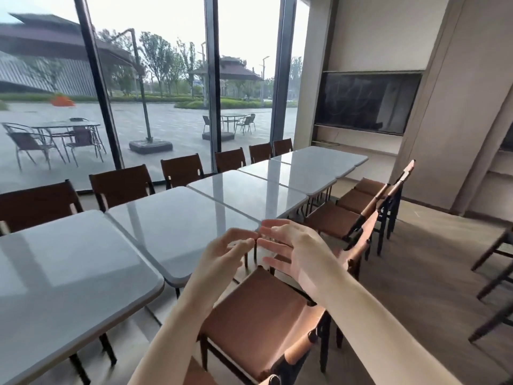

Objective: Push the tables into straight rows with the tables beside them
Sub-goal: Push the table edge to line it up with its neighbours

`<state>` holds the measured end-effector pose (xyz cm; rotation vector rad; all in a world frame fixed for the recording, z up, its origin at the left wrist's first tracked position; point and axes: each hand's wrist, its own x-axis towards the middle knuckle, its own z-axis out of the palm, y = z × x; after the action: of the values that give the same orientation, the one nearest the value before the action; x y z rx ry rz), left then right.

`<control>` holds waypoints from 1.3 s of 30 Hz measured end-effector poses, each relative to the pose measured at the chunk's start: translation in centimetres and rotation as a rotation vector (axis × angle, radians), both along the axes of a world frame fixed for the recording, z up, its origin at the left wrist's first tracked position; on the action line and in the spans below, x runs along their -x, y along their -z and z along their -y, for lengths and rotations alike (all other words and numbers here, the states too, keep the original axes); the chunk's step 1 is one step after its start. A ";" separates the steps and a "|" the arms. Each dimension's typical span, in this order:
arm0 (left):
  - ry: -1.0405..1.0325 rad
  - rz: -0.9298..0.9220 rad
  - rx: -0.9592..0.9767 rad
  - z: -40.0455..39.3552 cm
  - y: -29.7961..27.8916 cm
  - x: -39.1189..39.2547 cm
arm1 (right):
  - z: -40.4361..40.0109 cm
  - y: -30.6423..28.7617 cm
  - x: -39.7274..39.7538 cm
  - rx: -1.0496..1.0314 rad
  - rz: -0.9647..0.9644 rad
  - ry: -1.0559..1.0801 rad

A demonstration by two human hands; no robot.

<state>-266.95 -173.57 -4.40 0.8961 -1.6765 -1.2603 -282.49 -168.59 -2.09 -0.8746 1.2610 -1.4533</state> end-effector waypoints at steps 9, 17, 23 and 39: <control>-0.166 0.067 -0.102 6.8 2.7 -1.0 | 9.7 3.5 -0.4 -0.031 0.061 -0.190; -0.338 0.121 -0.119 13.9 4.7 0.5 | 20.1 4.3 2.0 -0.049 0.000 -0.381; -0.474 0.179 -0.137 21.6 6.3 4.8 | 29.4 5.4 6.3 -0.078 -0.092 -0.521; -0.490 0.647 -0.224 44.6 27.6 13.4 | 53.0 25.2 17.9 -0.164 -0.500 -0.562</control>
<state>-280.32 -218.22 -32.04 1.8710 -1.6359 -0.8698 -300.40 -221.57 -27.27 -1.3964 1.3187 -0.6967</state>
